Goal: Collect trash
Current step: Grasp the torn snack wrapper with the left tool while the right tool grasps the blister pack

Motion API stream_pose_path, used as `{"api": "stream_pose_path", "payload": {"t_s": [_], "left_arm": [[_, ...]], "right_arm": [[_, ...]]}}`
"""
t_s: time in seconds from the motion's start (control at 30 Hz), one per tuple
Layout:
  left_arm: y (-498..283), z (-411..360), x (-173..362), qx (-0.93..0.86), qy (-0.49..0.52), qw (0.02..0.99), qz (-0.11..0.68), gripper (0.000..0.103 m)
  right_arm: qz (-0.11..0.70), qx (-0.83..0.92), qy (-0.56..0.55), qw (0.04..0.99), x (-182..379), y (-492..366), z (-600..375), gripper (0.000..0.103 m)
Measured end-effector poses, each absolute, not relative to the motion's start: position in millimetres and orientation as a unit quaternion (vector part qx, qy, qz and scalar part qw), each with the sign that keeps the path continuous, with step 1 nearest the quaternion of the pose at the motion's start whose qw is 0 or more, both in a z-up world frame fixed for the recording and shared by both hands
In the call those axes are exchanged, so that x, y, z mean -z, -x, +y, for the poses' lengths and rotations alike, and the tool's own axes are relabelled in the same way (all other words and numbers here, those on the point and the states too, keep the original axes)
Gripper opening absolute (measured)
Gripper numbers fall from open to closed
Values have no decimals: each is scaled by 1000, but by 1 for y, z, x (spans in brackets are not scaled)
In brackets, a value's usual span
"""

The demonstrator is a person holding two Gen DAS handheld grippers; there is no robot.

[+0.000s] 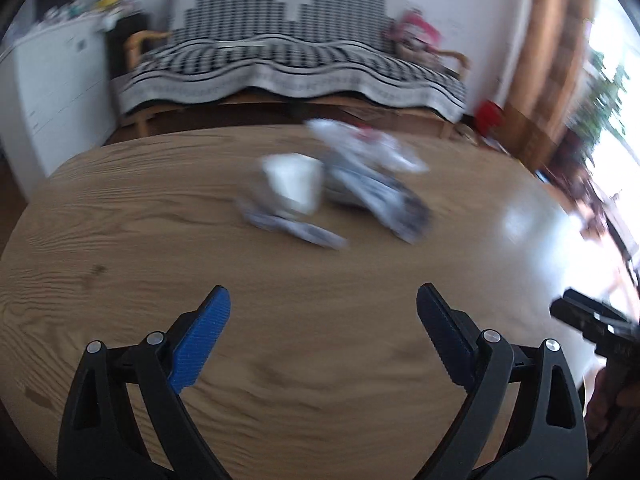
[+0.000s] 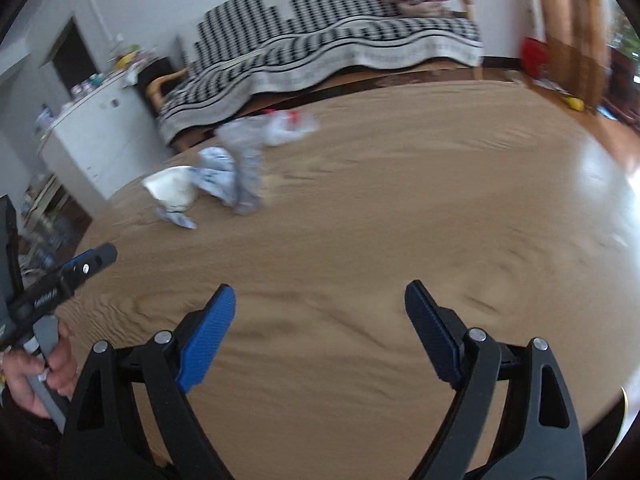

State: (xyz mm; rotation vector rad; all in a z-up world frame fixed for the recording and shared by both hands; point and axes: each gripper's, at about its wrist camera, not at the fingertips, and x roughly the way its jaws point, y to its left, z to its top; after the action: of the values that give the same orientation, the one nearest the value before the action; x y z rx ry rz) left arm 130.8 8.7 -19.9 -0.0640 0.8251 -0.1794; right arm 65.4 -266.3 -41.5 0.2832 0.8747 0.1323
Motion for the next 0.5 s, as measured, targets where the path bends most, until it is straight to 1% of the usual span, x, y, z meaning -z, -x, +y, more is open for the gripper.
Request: {"api": "stream_pose_path", "payload": {"t_s": [0.07,0.13,0.17,0.23,0.3,0.4,0.5], "left_arm": [[-143,20,17,73,32,915,396,91],[-162,28,19,62,33,917,392,91],[-170,29,22,64,36,916,394,91],[-197,29,32,68,48,910,406,91],[-214,29,41,72,55,907,412,91],[-245,26,49,71,58,905,415,91],[-268,20,59,73,55,900,426,91]], "right_arm": [[425,-76,-122,894,42,-89,-248,83],[428,-83,-111,893,45,-107,-239,79],[429,-87,-107,893,47,-119,-233,75],[433,-88,-95,892,51,-140,-224,71],[436,-88,-74,893,57,-160,-213,63],[444,-91,-62,889,66,-187,-201,59],[451,-92,-58,886,77,-208,-196,56]]}}
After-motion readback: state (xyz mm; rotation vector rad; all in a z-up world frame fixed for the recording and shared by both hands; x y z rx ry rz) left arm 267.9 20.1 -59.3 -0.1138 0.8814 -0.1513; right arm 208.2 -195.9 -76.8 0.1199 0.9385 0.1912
